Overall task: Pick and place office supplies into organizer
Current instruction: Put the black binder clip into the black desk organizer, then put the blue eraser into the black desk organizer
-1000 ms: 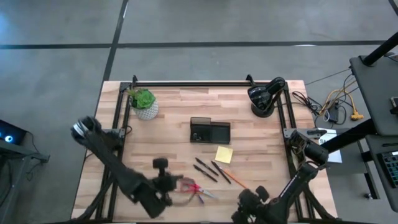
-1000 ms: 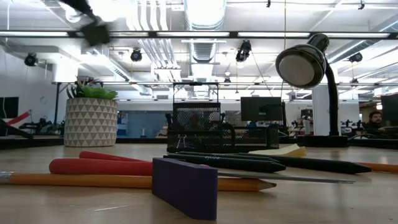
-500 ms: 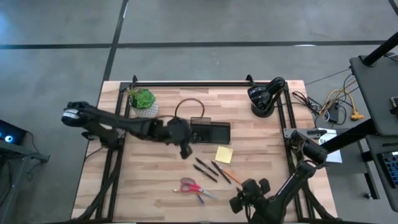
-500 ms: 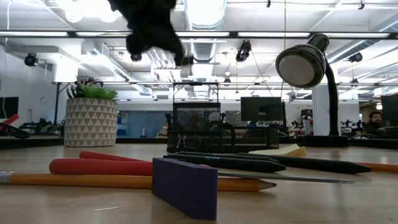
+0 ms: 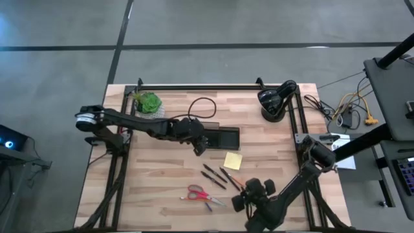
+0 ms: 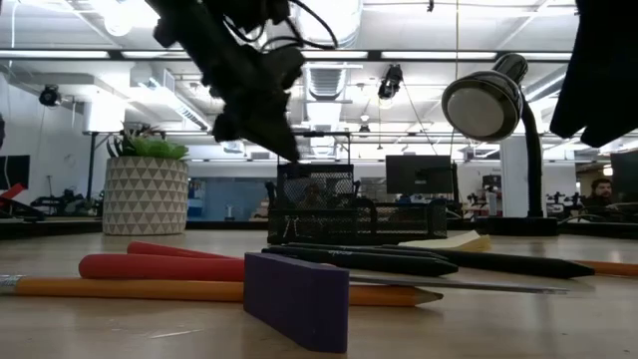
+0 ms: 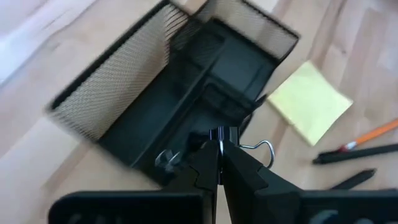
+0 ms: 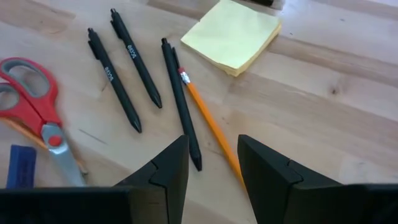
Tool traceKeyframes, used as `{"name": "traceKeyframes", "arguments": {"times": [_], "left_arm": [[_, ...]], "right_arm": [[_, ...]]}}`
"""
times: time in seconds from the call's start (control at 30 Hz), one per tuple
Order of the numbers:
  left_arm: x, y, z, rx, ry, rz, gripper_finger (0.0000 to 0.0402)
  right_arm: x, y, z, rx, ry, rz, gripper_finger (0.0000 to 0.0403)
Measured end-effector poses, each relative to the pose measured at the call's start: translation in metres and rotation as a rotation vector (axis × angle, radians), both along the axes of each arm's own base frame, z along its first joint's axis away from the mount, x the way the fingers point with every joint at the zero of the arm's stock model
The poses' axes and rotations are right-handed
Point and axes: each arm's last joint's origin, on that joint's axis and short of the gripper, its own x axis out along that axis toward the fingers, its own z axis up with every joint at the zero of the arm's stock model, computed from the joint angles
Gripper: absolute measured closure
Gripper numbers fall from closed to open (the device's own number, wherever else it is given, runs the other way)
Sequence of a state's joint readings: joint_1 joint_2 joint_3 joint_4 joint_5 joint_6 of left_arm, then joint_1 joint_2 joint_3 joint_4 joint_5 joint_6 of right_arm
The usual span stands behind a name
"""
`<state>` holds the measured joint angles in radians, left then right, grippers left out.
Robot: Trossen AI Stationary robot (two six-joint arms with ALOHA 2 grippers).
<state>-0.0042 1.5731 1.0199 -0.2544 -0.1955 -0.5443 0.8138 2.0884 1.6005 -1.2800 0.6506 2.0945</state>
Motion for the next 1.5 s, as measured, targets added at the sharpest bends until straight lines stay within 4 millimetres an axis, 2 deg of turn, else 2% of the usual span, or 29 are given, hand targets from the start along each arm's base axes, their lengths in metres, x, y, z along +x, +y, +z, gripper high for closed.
{"name": "traceKeyframes", "arguments": {"times": [0.23, 0.43, 0.67, 0.77, 1.0, 1.1, 1.2, 1.37, 1.5], "left_arm": [[0.023, 0.004, -0.018, 0.000, 0.000, 0.012, 0.0401], [0.032, 0.004, -0.031, 0.001, 0.038, 0.011, 0.0401], [0.039, 0.004, -0.031, 0.016, -0.015, 0.025, 0.0400], [0.038, 0.005, -0.030, 0.017, -0.019, 0.026, 0.0379], [0.037, 0.004, -0.027, -0.032, -0.034, 0.046, 0.0286], [0.035, -0.004, -0.015, -0.073, -0.064, -0.082, 0.0263], [0.028, -0.023, 0.001, -0.071, -0.097, -0.354, 0.0257], [0.003, -0.069, 0.018, 0.060, -0.096, -0.937, 0.0256], [-0.013, -0.105, 0.018, 0.118, -0.069, -1.119, 0.0256]], "right_arm": [[0.002, -0.001, 0.000, 0.019, 0.009, -0.012, 0.0271], [0.001, 0.000, -0.001, 0.046, 0.032, -0.017, 0.0271], [0.001, 0.000, -0.001, 0.045, 0.035, -0.015, 0.0271], [0.001, 0.000, -0.001, 0.044, 0.036, -0.012, 0.0271], [0.001, 0.000, -0.001, 0.036, 0.049, 0.007, 0.0271], [0.001, 0.000, -0.001, 0.035, 0.051, 0.009, 0.0271], [0.001, 0.000, -0.001, 0.035, 0.051, 0.010, 0.0271], [-0.001, 0.002, -0.001, 0.029, 0.084, 0.054, 0.0271], [-0.001, 0.003, -0.002, 0.034, 0.126, 0.089, 0.0271]]}}
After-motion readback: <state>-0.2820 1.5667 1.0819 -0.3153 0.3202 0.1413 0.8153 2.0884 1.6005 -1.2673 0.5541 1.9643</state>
